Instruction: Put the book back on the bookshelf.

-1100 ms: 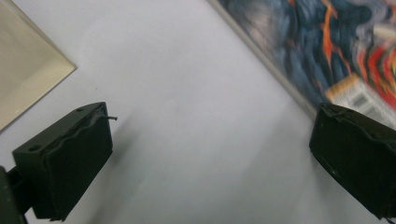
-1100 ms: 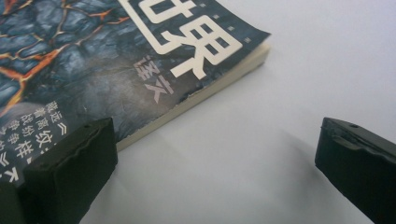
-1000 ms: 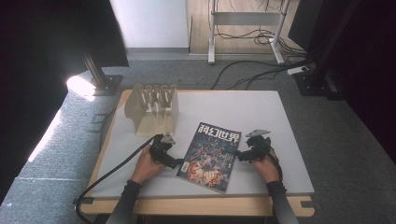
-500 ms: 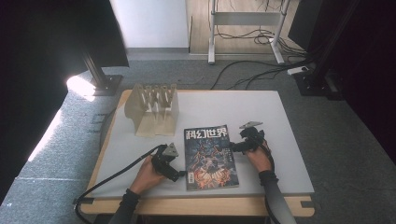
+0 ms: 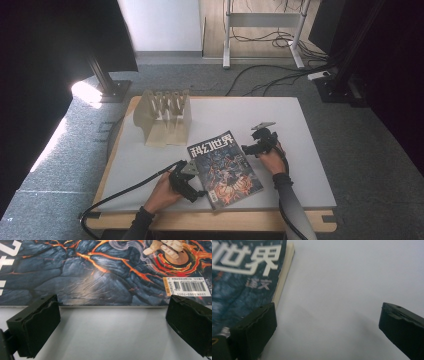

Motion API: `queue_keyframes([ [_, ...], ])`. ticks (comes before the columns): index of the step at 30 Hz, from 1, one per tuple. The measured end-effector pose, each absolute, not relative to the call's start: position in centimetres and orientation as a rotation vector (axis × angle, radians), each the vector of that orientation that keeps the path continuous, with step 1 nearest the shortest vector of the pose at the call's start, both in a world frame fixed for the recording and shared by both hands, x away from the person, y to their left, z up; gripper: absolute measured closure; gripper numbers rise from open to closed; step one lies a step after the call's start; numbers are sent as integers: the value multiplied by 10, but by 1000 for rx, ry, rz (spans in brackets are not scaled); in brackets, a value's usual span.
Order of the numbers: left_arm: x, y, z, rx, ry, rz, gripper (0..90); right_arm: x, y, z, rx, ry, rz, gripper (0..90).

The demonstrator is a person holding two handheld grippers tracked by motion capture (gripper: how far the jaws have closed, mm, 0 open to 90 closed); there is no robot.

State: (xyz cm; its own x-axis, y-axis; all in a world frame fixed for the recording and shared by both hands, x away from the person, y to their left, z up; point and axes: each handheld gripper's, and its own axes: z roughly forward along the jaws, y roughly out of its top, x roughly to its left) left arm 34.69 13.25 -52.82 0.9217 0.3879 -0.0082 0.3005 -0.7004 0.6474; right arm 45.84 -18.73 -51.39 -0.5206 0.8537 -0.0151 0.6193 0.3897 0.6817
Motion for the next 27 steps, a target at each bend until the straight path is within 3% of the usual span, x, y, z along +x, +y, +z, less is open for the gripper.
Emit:
queue_keyframes([
  [3,351,135,-528,2370,530,157,0,454,-190,-504,1292,2309,988,46],
  [5,352,135,-528,2363,538,151,0,451,-185,-501,1277,2365,1042,114],
  [15,353,135,-529,2366,534,147,0,458,-143,-514,1282,2507,1130,208],
  [27,353,135,-529,2366,533,145,0,453,-150,-516,1459,2498,1216,336],
])
